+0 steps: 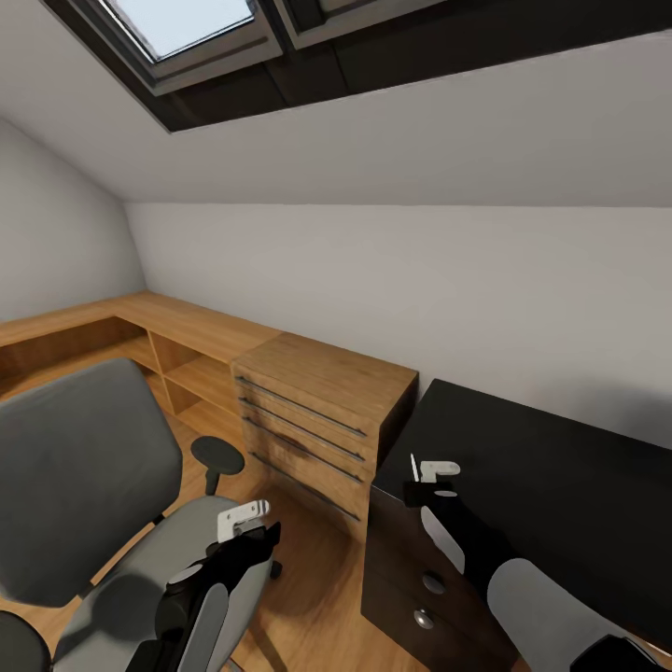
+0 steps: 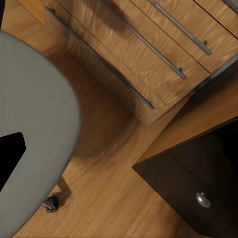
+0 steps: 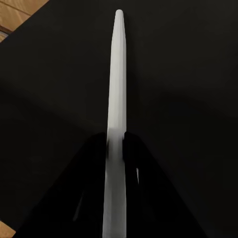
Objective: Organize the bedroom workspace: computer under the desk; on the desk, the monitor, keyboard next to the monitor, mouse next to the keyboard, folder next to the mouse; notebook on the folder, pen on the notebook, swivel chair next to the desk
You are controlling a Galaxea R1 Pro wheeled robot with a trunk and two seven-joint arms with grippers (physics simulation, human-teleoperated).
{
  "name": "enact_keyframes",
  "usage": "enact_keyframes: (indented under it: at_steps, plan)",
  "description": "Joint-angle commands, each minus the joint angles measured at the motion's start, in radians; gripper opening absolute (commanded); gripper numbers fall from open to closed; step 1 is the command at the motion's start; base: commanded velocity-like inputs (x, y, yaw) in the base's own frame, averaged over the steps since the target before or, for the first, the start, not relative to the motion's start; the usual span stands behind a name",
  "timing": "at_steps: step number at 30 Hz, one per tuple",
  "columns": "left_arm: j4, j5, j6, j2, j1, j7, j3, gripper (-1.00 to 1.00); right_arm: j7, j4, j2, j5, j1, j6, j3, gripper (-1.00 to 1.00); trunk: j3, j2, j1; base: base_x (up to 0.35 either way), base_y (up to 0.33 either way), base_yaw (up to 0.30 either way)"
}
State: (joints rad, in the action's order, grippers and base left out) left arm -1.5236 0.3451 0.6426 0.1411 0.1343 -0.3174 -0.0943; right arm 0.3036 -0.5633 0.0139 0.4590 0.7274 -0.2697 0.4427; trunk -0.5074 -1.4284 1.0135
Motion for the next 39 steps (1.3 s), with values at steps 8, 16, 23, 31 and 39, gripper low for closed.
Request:
enact_keyframes:
  at_steps: [8, 16, 23, 31, 39]
  plan:
    - [-0.001, 0.011, 0.003, 0.000, 0.001, -0.009, -0.001, 1.00, 0.012, -0.014, 0.001, 0.011, 0.001, -0.003, 0.008, -1.00, -0.001, -0.001, 0.000, 0.000, 0.000, 0.000]
    - [-0.001, 0.011, 0.003, 0.000, 0.001, -0.009, -0.001, 1.00, 0.012, -0.024, 0.001, 0.011, 0.001, -0.003, 0.008, -1.00, -0.001, -0.001, 0.000, 0.000, 0.000, 0.000]
    - [-0.001, 0.011, 0.003, 0.000, 0.001, -0.009, -0.001, 1.00, 0.012, -0.024, 0.001, 0.011, 0.001, -0.003, 0.008, -1.00, -0.001, -0.001, 0.000, 0.000, 0.000, 0.000]
    - [-0.001, 0.011, 0.003, 0.000, 0.001, -0.009, -0.001, 1.00, 0.013, -0.024, 0.001, 0.012, 0.001, -0.003, 0.008, -1.00, -0.001, -0.001, 0.000, 0.000, 0.000, 0.000]
    - [-0.001, 0.011, 0.003, 0.000, 0.001, -0.009, -0.001, 1.00, 0.014, -0.026, 0.001, 0.012, 0.001, -0.005, 0.008, -1.00, -0.001, -0.001, 0.000, 0.000, 0.000, 0.000]
